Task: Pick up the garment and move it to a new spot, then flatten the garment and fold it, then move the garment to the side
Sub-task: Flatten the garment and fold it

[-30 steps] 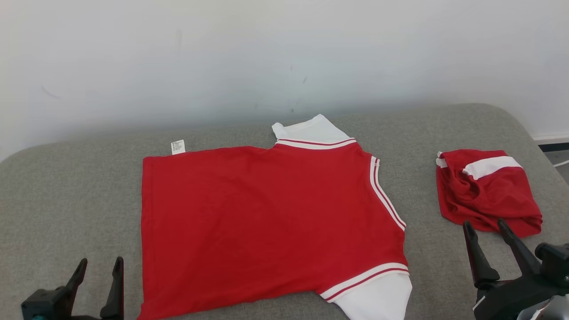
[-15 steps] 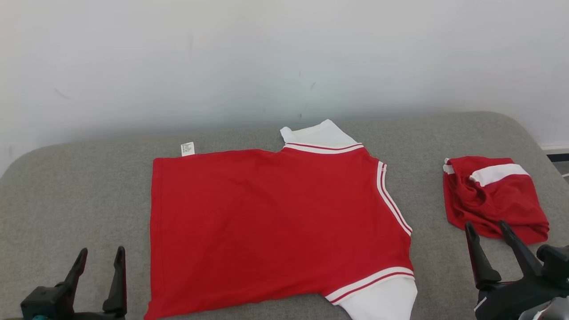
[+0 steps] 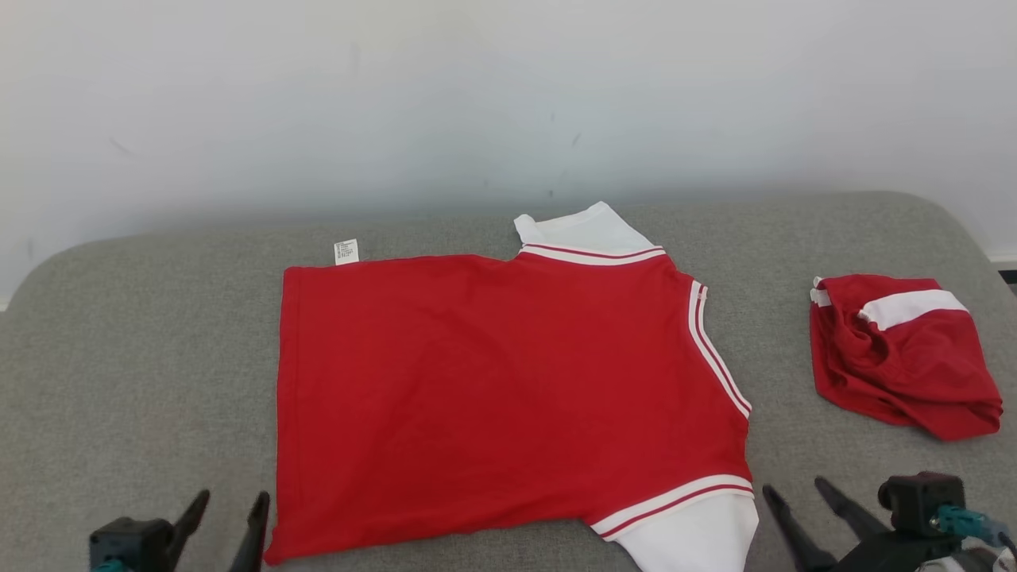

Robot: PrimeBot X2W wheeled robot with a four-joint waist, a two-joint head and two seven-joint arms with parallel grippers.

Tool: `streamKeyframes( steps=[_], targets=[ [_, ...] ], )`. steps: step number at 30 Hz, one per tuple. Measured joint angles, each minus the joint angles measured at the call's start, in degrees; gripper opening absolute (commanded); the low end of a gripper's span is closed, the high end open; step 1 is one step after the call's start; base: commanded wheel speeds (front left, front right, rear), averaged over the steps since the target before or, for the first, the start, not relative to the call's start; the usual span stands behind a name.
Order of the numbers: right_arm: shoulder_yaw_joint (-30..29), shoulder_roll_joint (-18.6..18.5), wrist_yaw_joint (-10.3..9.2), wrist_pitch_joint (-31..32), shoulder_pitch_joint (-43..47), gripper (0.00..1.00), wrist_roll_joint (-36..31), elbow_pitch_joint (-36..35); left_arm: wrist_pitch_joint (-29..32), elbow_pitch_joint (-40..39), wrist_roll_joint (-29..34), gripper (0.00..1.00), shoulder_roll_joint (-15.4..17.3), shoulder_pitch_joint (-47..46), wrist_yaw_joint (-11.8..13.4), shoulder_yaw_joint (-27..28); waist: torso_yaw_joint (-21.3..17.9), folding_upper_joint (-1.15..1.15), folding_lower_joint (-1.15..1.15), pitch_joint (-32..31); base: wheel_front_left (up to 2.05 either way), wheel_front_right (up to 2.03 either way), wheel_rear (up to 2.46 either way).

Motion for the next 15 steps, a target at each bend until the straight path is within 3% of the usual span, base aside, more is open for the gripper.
streamKeyframes(
  steps=[5,15],
  targets=[
    [2.2,-0.4,-0.05,5.4,1.2,1.00,0.4,-0.2,4.5,2.6,-2.2,1.00,0.2,0.0,-3.4,-1.9,0.0,0.00,0.00,1.2,0.00,0.00,0.00],
    [5.3,0.4,-0.94,14.8,1.7,1.00,1.3,0.4,11.2,7.1,-6.1,1.00,0.0,-3.0,-6.5,-2.5,0.2,0.00,0.00,4.4,0.00,0.00,0.00]
  ],
)
